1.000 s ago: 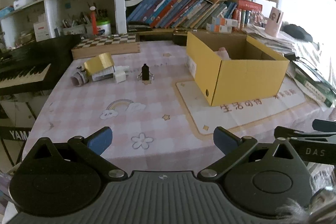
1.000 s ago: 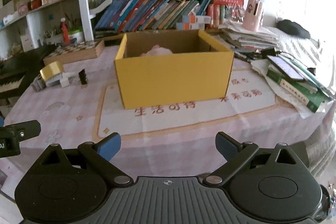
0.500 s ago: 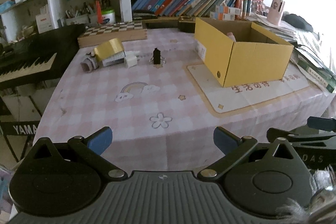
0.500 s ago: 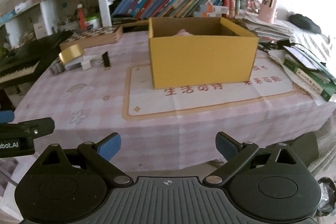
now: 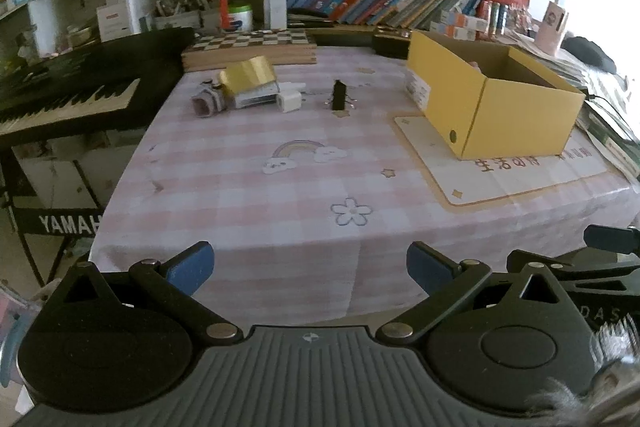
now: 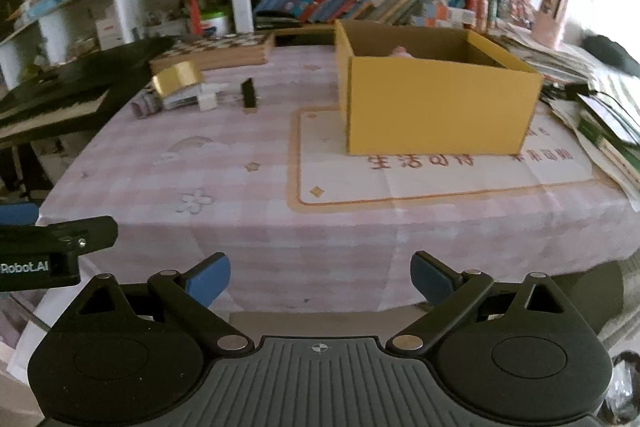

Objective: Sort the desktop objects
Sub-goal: 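Withdraw both tools from the box back toward the remaining objects, then approach the grey toy car with the left tool while the right tool approaches the black binder clip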

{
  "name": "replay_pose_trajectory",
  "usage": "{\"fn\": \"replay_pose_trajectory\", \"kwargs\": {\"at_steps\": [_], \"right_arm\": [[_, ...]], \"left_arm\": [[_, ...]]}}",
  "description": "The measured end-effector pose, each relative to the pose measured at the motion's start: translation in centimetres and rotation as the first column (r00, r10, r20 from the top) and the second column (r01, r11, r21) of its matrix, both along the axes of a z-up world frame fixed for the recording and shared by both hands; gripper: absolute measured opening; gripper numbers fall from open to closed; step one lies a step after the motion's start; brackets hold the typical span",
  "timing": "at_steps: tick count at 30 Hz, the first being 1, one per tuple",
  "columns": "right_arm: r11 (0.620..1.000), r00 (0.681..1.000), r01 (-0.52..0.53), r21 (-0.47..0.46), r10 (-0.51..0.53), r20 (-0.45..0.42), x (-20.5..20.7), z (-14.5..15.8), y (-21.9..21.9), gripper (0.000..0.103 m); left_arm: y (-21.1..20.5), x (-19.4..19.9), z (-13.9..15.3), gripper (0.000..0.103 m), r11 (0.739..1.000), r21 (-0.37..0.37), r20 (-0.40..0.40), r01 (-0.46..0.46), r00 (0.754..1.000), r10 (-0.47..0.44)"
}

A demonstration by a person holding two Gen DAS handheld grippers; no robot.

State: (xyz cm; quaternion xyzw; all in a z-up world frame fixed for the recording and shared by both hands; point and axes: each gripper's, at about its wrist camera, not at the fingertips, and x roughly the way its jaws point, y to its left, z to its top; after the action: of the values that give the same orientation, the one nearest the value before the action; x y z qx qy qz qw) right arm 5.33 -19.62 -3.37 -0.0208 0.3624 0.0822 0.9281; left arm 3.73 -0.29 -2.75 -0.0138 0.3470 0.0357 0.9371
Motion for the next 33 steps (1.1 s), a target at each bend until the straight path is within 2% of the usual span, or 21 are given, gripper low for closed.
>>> {"fn": "replay_pose_trajectory", "kwargs": {"at_steps": [8,12,17,26,33], "right_arm": [[0.998,0.998,-0.057,-0.015,0.057,-0.007,0.6,0.1,2.3,0.098],[0.989,0.989,-0.146,0.004,0.146,-0.029,1.0,0.1,3.8,0.098],[0.971,0.971,-0.238,0.004,0.238,-0.016,1.4,0.5,5.8,0.098],[0.958,0.958,-0.288,0.016,0.288,-0.01,3.7,0.4,7.4,0.098],[0.95,0.95,-0.312,0.021,0.313,-0.014,6.6,0.2,8.2,0.098]], "left_arm": [[2.4,-0.3,0.2,0.103,0.998,-0.009,0.007,-0.063,0.998,0.063],[3.4,-0.4,0.2,0.103,0.996,-0.011,0.006,-0.091,0.996,0.091],[4.7,-0.3,0.4,0.103,0.992,-0.011,0.011,-0.128,0.992,0.128],[6.1,1.0,0.3,0.103,0.985,-0.009,0.014,-0.172,0.985,0.173],[6.8,3.8,0.3,0.103,0.983,-0.014,0.008,-0.182,0.983,0.182]]}}
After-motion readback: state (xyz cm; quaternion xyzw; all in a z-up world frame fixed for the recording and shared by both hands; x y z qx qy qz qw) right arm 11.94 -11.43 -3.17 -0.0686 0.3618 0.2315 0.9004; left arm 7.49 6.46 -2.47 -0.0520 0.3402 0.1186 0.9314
